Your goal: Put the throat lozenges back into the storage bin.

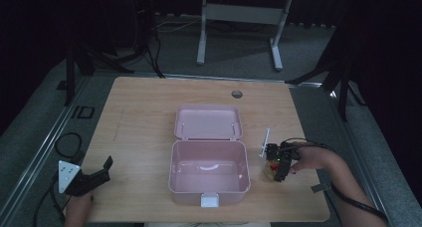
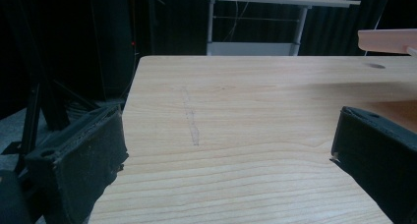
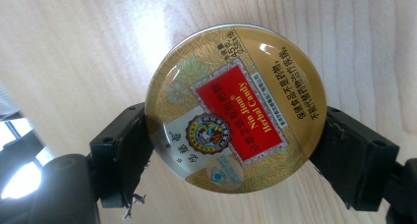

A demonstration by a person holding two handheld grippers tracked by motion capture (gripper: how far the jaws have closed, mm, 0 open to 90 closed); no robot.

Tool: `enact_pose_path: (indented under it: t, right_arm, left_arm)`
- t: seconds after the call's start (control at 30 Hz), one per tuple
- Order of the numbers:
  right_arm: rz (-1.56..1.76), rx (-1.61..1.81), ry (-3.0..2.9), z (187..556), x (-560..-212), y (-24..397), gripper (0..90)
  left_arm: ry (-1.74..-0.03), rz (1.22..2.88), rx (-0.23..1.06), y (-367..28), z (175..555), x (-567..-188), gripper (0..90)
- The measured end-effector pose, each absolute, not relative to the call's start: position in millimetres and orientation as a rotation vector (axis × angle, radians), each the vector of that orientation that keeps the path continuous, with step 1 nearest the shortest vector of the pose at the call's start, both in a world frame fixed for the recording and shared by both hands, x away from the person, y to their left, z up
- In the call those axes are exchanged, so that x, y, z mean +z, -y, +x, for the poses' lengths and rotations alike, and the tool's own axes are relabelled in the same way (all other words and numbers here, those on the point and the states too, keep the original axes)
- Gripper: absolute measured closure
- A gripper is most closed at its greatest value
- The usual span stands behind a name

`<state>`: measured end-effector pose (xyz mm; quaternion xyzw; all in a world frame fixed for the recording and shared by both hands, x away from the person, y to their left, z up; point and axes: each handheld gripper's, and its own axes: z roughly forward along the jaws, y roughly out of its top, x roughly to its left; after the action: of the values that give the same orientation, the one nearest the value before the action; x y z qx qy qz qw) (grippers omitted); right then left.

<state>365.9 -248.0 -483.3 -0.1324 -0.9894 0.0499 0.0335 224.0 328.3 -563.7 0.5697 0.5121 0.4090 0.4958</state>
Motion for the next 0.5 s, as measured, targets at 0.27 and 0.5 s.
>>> enact_pose_path:
  t: [0.27,0.5]
  right_arm:
    - [-0.414,0.138,3.049,358.2,-452.3,248.1,19.9]
    - [-0.431,0.141,3.054,350.6,-420.1,245.3,19.9]
  left_arm:
    - [-1.242,1.380,0.991,-328.1,224.1,-563.7,0.4]
    - [-1.245,1.379,0.991,-328.2,224.2,-563.6,0.5]
